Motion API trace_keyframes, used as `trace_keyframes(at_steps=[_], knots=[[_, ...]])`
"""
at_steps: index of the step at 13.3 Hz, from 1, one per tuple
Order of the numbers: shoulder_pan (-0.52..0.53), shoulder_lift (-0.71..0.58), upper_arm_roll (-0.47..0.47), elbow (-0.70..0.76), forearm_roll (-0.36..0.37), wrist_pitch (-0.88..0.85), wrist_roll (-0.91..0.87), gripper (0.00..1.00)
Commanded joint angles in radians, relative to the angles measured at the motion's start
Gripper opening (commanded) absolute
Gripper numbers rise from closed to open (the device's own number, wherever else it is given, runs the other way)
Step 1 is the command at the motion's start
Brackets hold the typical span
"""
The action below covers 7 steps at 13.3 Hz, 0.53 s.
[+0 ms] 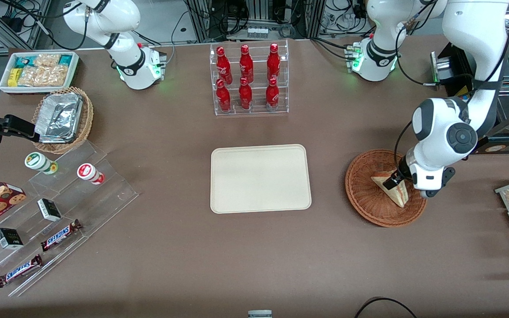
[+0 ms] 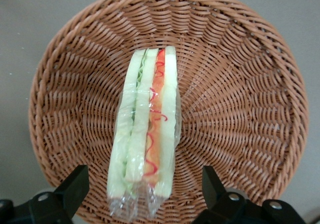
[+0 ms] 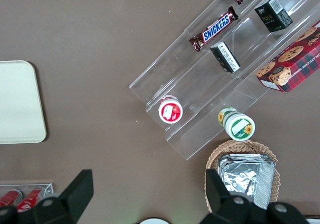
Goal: Place sandwich from basket to tray
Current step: 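Lower the open left gripper around the wrapped sandwich wedge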
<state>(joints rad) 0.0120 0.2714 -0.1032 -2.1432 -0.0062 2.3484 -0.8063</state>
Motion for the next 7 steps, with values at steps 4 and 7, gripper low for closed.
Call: trace_keyframes(at_steps=[4,7], knots=[[0.009,0.066,-0.006,0.028,-0.011,0.032,-0.010,1.00],[0.009,0.066,-0.006,0.019,-0.006,0.031,-0.010,0.63]])
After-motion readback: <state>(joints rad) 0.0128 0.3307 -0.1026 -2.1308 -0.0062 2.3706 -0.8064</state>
